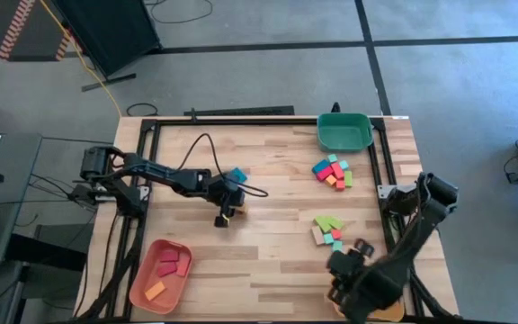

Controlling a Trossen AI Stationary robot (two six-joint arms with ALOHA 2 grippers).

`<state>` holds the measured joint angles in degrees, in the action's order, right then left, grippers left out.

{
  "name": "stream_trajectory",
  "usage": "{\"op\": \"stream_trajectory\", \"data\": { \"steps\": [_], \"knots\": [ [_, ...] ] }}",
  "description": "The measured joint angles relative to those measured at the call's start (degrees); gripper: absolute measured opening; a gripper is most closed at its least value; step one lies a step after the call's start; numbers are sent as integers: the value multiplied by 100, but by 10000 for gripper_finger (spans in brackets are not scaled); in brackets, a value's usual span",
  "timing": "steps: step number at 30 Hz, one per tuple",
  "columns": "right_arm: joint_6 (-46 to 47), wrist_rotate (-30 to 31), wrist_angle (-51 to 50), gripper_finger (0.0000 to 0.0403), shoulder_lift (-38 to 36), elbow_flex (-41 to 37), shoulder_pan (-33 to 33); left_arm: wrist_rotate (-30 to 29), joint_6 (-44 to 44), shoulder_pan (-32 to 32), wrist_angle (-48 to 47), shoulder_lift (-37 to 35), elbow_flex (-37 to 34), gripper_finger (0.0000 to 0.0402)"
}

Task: Sort blocks by size
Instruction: Put the small yellow square block into the green bin

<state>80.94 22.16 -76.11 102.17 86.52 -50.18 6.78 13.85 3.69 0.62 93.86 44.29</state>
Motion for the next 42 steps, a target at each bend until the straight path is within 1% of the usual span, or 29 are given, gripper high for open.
{"op": "stream_trajectory", "data": {
  "steps": [6, 10, 13, 18, 22, 32, 36, 40, 42],
  "knots": [
    [-1184, 724, 474, 240, 24, 0, 693, 5, -9, -144, -2, 0, 0, 138],
    [-1972, 1016, 917, 240, 24, 0, 1091, 5, -75, -218, -4, 0, 0, 138],
    [-2414, 1112, 1189, 240, 26, 0, 1349, 5, -113, -250, -7, 0, 0, 138],
    [-2593, 1118, 1309, 240, 26, -39, 1668, 3, -122, -267, -9, -2, 0, 140],
    [-2629, 1117, 1676, 240, 28, -359, 1848, 3, -122, -267, -19, 0, 0, 148],
    [-3436, 1093, 3779, 240, 31, -1414, 2305, -1, -122, -267, -17, -2, 0, 177],
    [-3891, 1087, 4888, 240, 31, -1763, 2532, -6, -122, -265, -38, -27, 0, 189],
    [-4521, 946, 6074, 240, 31, -2153, 2733, -14, -152, -265, -238, -299, 21, 195],
    [-4781, 894, 6453, 240, 31, -2301, 2821, -23, -155, -265, -459, -537, 43, 196]
  ]
}}
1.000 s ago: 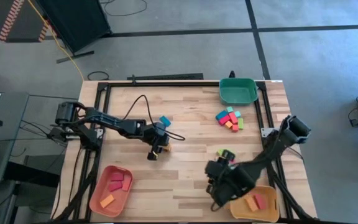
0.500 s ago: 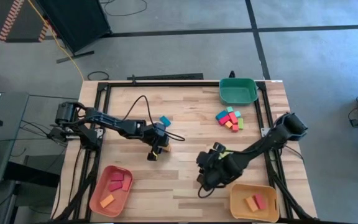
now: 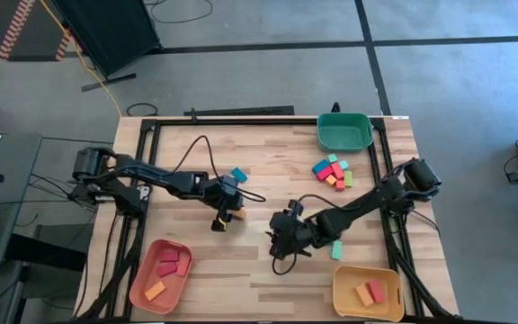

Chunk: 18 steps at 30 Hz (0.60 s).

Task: Sort blocks by size
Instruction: Put the small yellow square block into the green bin

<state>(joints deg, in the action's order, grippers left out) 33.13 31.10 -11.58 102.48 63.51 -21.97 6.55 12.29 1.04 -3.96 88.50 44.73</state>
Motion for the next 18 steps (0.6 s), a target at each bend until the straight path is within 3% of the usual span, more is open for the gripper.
{"op": "stream_trajectory", "data": {
  "steps": [9, 13, 18],
  "knots": [
    [-1010, -248, 1389, 240, 119, -294, 421, -1080, -46, 0, -1345, -1566, 37, 197],
    [-1381, -638, 2096, 240, 492, -276, 677, -1137, -341, 0, -1962, -2172, 37, 197],
    [-1666, -732, 2128, 240, 1002, -57, 902, -1178, -740, -121, -2383, -2747, -180, 197]
  ]
}}
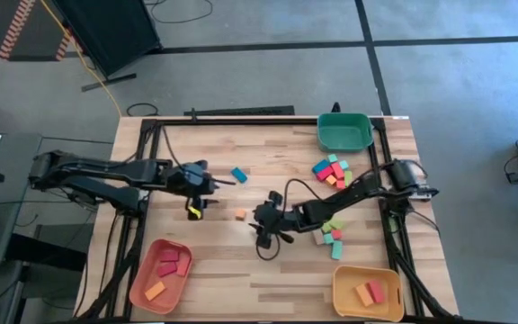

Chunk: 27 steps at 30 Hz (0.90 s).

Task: Sort blocks by size
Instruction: Put the small yellow square block into the green bin

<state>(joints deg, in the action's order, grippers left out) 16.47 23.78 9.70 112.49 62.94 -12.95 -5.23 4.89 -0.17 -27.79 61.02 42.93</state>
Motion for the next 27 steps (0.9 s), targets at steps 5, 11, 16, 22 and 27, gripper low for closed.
{"op": "stream_trajectory", "data": {
  "steps": [5, 11, 16, 22, 27],
  "knots": [
    [-305, -116, 129, 241, 388, 254, 145, -20, -303, -147, -71, -357, -332, 197],
    [-496, -137, 257, 241, 577, 453, 272, -81, -427, -187, -66, -449, -630, 197],
    [-542, -417, 451, 241, 698, 520, 399, -79, -381, -187, 97, -446, -808, 197],
    [-549, -555, 353, 241, 947, 674, 503, -76, -310, -192, 172, -442, -882, 197],
    [-649, -592, 410, 240, 1160, 914, 564, -75, -268, -192, 199, -442, -880, 197]
  ]
}}
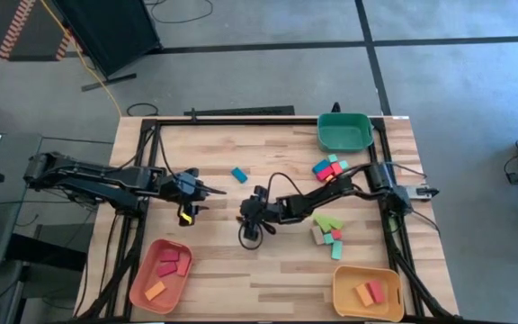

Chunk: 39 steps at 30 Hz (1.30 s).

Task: Sort blocks by size
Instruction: Put the small yellow square block into the green bin

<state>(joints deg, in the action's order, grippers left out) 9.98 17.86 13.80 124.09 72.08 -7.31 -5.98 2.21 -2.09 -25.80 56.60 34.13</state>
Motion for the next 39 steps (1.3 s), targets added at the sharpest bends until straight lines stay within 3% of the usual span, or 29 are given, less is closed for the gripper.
{"op": "stream_trajectory", "data": {
  "steps": [4, 10, 20, 26, 39],
  "knots": [
    [-55, 1, -54, 226, 18, 12, 2, 1, 19, 0, -10, 0, 0, 197],
    [-59, 3, -160, 160, 13, 12, -2, 1, 57, 0, 36, 0, 0, 197],
    [-29, 216, -861, 158, -394, 5, 16, 5, 49, 0, 93, 0, 0, 197],
    [223, 933, -2093, 163, -1087, 8, 222, 9, 48, -82, 273, 0, -4, 197],
    [1140, 1640, -4948, 163, -2936, 6, 1299, 102, -96, -251, 1262, 2, -524, 197]
  ]
}}
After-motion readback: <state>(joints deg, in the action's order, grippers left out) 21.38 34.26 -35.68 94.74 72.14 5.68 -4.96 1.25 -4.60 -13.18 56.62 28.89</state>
